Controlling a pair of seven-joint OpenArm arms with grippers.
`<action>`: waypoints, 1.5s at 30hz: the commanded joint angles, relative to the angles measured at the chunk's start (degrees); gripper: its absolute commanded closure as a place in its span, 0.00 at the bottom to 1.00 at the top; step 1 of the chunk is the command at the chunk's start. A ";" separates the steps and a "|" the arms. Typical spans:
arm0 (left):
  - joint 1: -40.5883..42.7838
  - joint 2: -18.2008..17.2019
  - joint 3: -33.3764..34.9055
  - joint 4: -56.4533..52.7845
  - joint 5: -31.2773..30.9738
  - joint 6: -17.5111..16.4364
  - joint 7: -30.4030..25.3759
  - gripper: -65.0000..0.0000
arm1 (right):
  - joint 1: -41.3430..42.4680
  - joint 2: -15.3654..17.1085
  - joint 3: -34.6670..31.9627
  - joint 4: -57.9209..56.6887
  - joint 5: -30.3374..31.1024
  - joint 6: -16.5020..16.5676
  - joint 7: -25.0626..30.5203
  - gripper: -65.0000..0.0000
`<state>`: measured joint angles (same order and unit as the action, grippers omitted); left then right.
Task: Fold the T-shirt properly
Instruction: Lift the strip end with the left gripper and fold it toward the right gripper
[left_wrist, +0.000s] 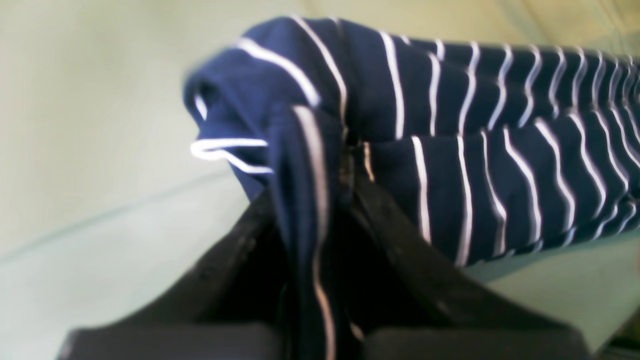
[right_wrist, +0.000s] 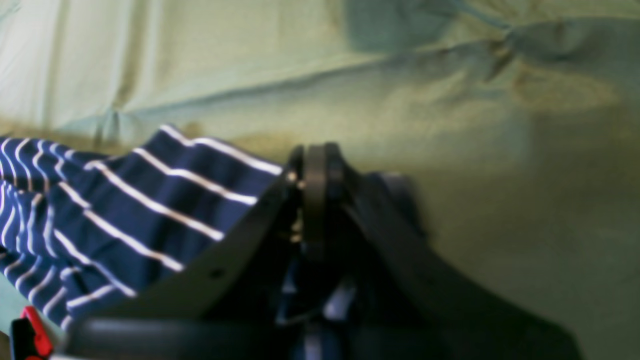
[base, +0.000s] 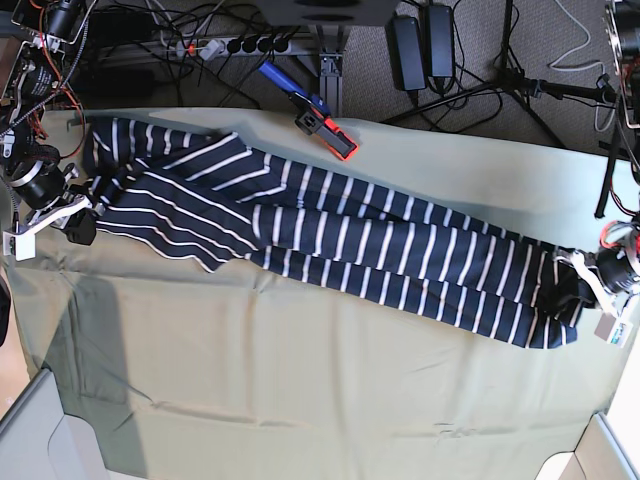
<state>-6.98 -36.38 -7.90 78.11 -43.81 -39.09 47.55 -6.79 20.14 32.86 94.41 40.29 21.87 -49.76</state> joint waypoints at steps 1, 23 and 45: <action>-2.10 -1.42 -0.28 0.44 -0.92 -0.91 -1.46 1.00 | 0.59 0.96 0.46 1.07 0.72 2.40 1.14 1.00; 2.51 15.13 30.47 27.12 21.24 -0.91 -1.49 1.00 | 0.59 0.96 0.46 1.07 0.87 2.43 0.94 1.00; 2.54 24.35 31.47 23.19 17.51 -0.07 -2.89 0.53 | 0.57 0.94 0.46 1.07 0.87 2.40 0.92 1.00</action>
<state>-3.49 -12.29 23.73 100.47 -25.41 -39.27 45.84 -6.81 19.99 32.88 94.45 40.47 21.87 -50.00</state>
